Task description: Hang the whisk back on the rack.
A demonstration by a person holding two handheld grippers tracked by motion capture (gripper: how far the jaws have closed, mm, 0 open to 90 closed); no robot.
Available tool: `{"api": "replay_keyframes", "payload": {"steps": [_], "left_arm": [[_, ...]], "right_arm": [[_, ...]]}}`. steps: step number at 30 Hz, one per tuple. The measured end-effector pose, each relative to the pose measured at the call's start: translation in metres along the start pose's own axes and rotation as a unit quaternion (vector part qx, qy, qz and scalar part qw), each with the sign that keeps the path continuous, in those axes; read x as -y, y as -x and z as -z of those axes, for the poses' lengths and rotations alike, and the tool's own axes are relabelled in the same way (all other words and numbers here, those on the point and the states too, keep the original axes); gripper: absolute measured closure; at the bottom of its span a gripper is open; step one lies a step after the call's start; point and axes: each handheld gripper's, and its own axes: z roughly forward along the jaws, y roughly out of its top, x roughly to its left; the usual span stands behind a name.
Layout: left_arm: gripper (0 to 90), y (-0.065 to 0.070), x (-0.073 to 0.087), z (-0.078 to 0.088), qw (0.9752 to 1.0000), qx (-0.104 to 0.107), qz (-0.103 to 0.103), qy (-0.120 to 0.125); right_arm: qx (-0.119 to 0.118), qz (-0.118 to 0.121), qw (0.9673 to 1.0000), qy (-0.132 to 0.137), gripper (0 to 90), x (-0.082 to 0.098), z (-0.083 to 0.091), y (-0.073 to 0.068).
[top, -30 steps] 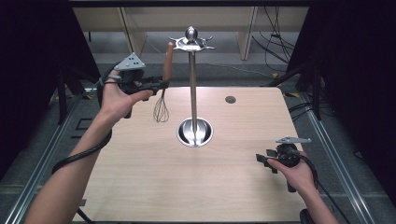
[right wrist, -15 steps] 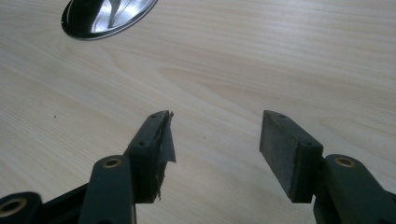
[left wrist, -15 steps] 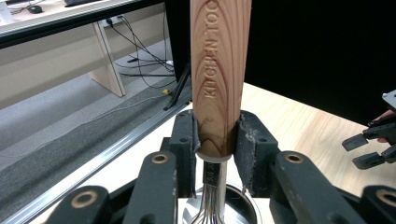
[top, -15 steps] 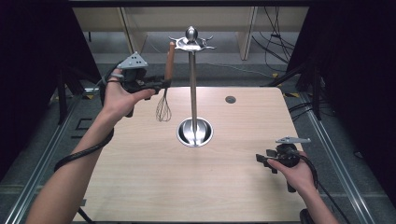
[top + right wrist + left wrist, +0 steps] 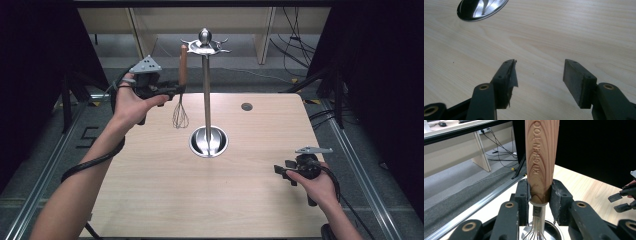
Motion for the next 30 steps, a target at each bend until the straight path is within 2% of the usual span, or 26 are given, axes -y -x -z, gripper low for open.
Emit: {"api": "replay_keyframes", "payload": {"steps": [17,30], "left_arm": [[69.2,0.0012,0.0019,-0.0007,0.9999,-0.01,-0.007,-0.008],[68.5,0.0025,0.005,-0.0005,0.9999,-0.009,-0.004,-0.008]], "right_arm": [[0.002,0.0,1.0,-0.001,43.9,-0.0001,0.0004,-0.0004],[0.002,0.001,1.0,-0.002,43.9,-0.0001,0.0005,-0.0006]]}}
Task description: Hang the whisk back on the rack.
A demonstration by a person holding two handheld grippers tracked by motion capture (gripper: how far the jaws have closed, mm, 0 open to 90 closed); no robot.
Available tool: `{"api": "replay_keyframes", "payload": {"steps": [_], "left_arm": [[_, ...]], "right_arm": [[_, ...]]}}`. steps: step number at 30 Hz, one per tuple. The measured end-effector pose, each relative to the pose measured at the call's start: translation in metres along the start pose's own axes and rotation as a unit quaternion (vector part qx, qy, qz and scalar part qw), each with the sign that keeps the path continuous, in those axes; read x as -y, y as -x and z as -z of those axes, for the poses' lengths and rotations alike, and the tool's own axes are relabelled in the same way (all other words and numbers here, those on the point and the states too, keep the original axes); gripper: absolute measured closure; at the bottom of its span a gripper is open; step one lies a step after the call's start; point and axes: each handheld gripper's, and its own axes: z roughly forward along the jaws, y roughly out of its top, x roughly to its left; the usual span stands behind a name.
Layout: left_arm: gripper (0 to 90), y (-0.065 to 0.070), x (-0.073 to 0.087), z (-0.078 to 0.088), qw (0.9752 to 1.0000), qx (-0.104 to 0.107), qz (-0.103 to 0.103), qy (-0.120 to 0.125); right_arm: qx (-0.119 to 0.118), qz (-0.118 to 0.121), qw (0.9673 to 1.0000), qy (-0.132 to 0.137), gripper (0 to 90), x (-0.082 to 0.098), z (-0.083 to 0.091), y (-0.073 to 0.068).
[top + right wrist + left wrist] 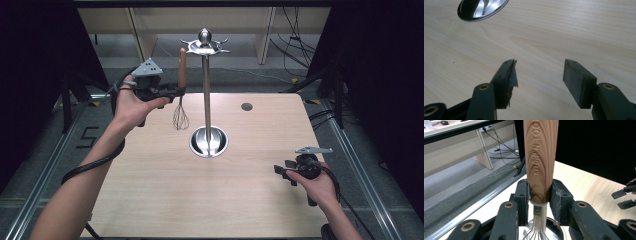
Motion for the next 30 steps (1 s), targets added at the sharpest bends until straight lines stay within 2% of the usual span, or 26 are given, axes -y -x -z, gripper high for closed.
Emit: {"api": "replay_keyframes", "payload": {"steps": [5,7,11,19,21,23,30], "left_arm": [[67.2,0.0,0.002,0.0,1.0,-0.001,0.002,0.002],[61.5,0.0,0.003,0.001,1.0,-0.002,0.005,0.003],[56.3,-0.001,0.005,0.005,0.9998,-0.008,0.004,0.016],[48.1,-0.002,0.009,0.021,0.9993,-0.016,0.004,0.034],[45.3,0.0,0.011,0.025,0.9992,-0.018,0.003,0.036],[42.9,0.001,0.013,0.029,0.999,-0.02,0.006,0.039],[36.8,0.007,0.026,0.043,0.9984,-0.031,0.002,0.048]], "right_arm": [[0.0,0.0,1.0,0.0,43.9,0.0,0.0,0.0],[0.0,0.0,1.0,0.001,43.9,0.0,0.0,0.0],[0.0,0.0,1.0,0.001,43.9,0.0,0.0,0.0],[0.001,-0.002,1.0,-0.001,43.9,0.0,0.0,-0.001],[0.001,0.006,1.0,0.003,43.9,0.0,-0.001,0.0],[-0.001,-0.002,1.0,0.0,43.9,0.0,0.0,-0.001],[0.002,-0.005,1.0,-0.003,43.9,0.0,0.001,-0.002]]}}
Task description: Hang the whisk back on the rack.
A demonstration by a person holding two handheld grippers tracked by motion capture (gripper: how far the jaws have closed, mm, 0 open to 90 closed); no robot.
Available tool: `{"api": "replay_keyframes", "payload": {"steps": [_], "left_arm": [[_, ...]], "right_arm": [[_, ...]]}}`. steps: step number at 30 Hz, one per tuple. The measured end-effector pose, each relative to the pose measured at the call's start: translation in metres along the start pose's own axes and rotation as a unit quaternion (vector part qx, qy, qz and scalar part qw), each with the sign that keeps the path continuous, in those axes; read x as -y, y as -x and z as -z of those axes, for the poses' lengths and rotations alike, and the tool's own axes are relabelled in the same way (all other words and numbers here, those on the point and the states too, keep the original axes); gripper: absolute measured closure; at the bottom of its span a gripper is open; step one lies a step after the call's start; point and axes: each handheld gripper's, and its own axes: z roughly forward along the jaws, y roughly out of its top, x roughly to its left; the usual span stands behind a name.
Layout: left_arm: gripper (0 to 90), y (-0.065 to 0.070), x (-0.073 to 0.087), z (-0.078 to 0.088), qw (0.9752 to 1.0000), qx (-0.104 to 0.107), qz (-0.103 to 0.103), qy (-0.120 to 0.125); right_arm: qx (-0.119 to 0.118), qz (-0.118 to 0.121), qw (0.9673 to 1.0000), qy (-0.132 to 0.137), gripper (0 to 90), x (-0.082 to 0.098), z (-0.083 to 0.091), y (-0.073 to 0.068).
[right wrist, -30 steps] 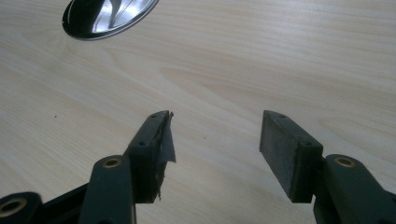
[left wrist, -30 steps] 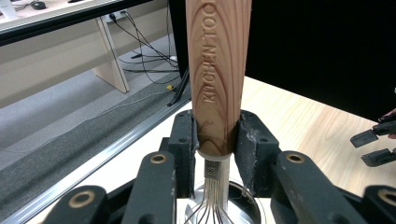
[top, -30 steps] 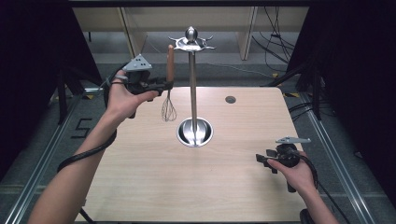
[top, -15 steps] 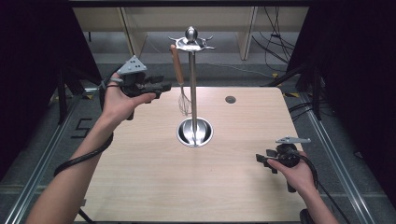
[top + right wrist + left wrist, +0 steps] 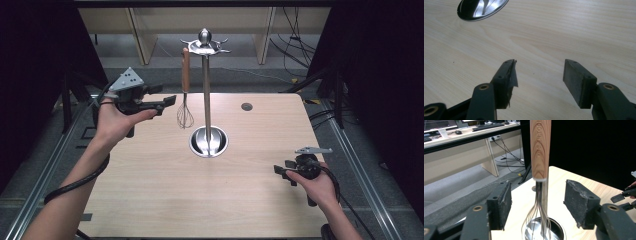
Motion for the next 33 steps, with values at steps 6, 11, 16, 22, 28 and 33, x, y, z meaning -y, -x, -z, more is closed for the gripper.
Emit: {"api": "replay_keyframes", "payload": {"steps": [6,11,16,22,28,33], "left_arm": [[35.1,0.005,0.01,0.011,0.9999,-0.003,0.004,0.01],[34.0,0.008,0.02,0.017,0.9999,-0.007,0.007,0.013],[34.3,0.01,0.032,0.023,0.9999,-0.008,0.008,0.008],[34.2,0.011,0.051,0.027,0.9999,-0.008,0.012,-0.008],[33.9,0.01,0.068,0.032,0.9996,-0.008,0.023,-0.016],[33.7,0.011,0.084,0.035,0.9989,-0.009,0.035,-0.03]], "right_arm": [[-0.002,0.005,1.0,0.004,43.9,0.0,-0.001,0.0],[-0.002,0.004,1.0,0.004,43.9,0.0,-0.001,0.001],[-0.002,0.004,1.0,0.004,43.9,0.0,-0.001,0.001],[-0.002,0.005,1.0,0.004,43.8,0.0,-0.001,0.0],[-0.002,0.004,1.0,0.004,43.8,0.0,-0.001,0.0],[0.0,0.004,1.0,0.003,43.8,0.0,-0.001,0.0]]}}
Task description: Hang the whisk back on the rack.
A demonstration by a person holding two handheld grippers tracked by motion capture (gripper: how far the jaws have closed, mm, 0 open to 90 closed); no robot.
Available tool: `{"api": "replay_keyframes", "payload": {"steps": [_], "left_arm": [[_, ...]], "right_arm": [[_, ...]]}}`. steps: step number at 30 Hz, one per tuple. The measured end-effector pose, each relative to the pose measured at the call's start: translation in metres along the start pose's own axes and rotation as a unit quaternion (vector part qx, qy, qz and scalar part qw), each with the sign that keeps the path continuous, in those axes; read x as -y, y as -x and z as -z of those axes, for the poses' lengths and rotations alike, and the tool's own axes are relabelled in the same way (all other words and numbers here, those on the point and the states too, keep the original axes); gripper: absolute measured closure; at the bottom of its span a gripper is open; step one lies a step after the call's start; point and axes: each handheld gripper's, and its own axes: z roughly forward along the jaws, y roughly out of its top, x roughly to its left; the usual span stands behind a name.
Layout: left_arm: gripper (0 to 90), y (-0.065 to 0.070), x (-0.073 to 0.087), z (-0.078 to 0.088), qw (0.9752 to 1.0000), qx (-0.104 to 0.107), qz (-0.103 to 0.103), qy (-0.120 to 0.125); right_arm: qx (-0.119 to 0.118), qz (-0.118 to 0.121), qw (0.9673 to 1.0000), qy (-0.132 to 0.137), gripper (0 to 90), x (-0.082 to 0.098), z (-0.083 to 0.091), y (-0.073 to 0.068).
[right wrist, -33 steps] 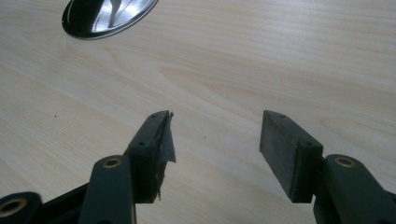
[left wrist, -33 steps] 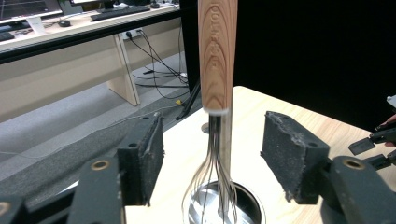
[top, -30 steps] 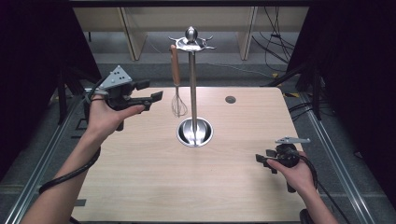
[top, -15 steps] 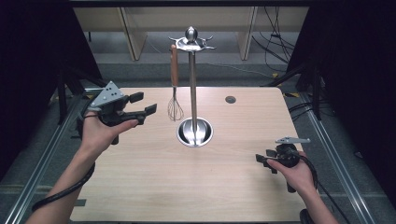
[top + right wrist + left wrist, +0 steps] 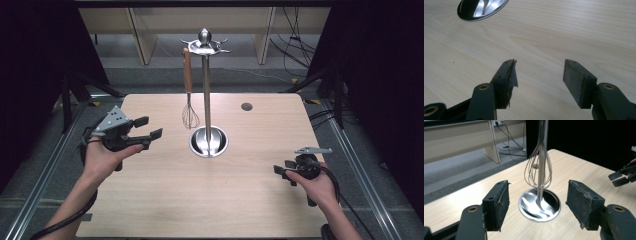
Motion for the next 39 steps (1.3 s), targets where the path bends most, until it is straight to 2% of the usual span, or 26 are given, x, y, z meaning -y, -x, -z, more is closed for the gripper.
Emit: {"api": "replay_keyframes", "payload": {"steps": [10,15,20,21,23,26,27,28,31,32,34,35,36,37,38,39], "left_arm": [[33.6,-0.003,0.032,0.002,0.9996,-0.013,0.014,-0.023],[33.5,-0.002,0.051,0.0,0.999,-0.009,0.027,-0.035],[33.3,-0.002,0.071,-0.002,0.9977,-0.014,0.03,-0.059],[33.3,-0.001,0.074,-0.003,0.9972,-0.014,0.036,-0.064],[33.2,-0.002,0.082,-0.004,0.9967,-0.013,0.029,-0.074],[32.8,-0.002,0.093,-0.006,0.9957,-0.013,0.037,-0.085],[32.7,-0.001,0.096,-0.007,0.9954,-0.013,0.039,-0.087],[32.7,-0.001,0.099,-0.007,0.9954,-0.013,0.039,-0.086],[32.6,-0.001,0.106,-0.009,0.9954,-0.018,0.042,-0.084],[32.6,-0.001,0.108,-0.009,0.9951,-0.021,0.037,-0.089],[32.5,-0.002,0.114,-0.01,0.9946,-0.024,0.033,-0.095],[32.5,-0.003,0.117,-0.011,0.9946,-0.021,0.028,-0.098],[32.6,-0.002,0.12,-0.012,0.9942,-0.022,0.029,-0.101],[32.5,-0.003,0.123,-0.012,0.9938,-0.023,0.027,-0.106],[32.5,-0.003,0.125,-0.013,0.9935,-0.025,0.027,-0.108],[32.5,-0.003,0.128,-0.013,0.9936,-0.026,0.029,-0.106]], "right_arm": [[-0.001,0.001,1.0,0.0,43.7,0.0,0.0,0.0],[-0.002,0.005,1.0,0.003,43.7,0.0,-0.002,0.0],[-0.002,0.009,1.0,0.002,43.7,0.0,-0.002,0.0],[-0.001,0.008,1.0,0.001,43.6,0.0,-0.002,0.0],[-0.001,0.008,1.0,0.002,43.7,0.0,-0.002,0.001],[-0.001,0.007,1.0,0.001,43.7,0.0,-0.002,0.0],[-0.01,0.006,0.9999,0.006,43.7,0.0,-0.004,0.0],[-0.005,0.007,1.0,0.002,43.7,0.0,-0.003,0.0],[-0.009,0.007,0.9999,0.005,43.7,0.0,-0.004,0.0],[-0.004,0.007,1.0,0.002,43.7,0.0,-0.003,0.0],[-0.01,0.007,0.9999,0.005,43.7,0.0,-0.004,0.0],[-0.007,-0.006,1.0,-0.003,43.7,0.0,-0.003,-0.001],[0.0,-0.009,0.9999,-0.009,43.6,0.0,-0.002,-0.002],[-0.008,-0.002,1.0,0.001,43.6,0.0,-0.003,-0.001],[-0.008,-0.009,0.9999,-0.006,43.6,0.0,-0.002,-0.002],[0.0,-0.009,0.9999,-0.008,43.7,0.0,-0.001,-0.002]]}}
